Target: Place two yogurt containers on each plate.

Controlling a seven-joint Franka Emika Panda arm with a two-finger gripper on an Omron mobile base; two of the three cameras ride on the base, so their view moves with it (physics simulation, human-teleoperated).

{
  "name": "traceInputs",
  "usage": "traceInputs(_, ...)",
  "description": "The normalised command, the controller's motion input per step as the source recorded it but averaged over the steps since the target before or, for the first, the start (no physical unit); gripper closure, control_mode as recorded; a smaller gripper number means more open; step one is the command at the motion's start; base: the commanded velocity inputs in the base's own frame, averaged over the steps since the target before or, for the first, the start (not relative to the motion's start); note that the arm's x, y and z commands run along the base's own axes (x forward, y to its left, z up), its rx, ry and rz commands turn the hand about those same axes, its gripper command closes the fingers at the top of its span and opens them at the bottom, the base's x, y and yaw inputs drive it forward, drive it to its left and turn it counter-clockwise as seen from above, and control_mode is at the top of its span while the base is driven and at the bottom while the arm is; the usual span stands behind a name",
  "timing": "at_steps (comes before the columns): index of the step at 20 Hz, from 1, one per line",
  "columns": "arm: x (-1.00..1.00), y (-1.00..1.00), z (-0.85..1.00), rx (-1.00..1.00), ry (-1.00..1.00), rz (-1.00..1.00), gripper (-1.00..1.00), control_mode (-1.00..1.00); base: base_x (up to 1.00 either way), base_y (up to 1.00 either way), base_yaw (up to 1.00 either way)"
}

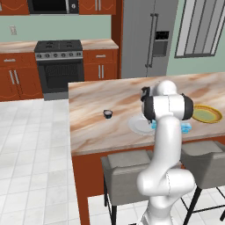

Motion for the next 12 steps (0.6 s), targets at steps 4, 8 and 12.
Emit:
traceInputs(4,-0.03,0.03,0.31,0.0,0.0,0.0,-1.0,-1.0,0.0,0.0,0.0)
traceInputs(8,-0.04,0.04,0.26,0.0,0.0,0.0,-1.0,-1.0,0.0,0.0,0.0)
traceInputs(12,0.0,0.08,0.21,0.0,0.0,0.0,-1.0,-1.0,0.0,0.0,0.0)
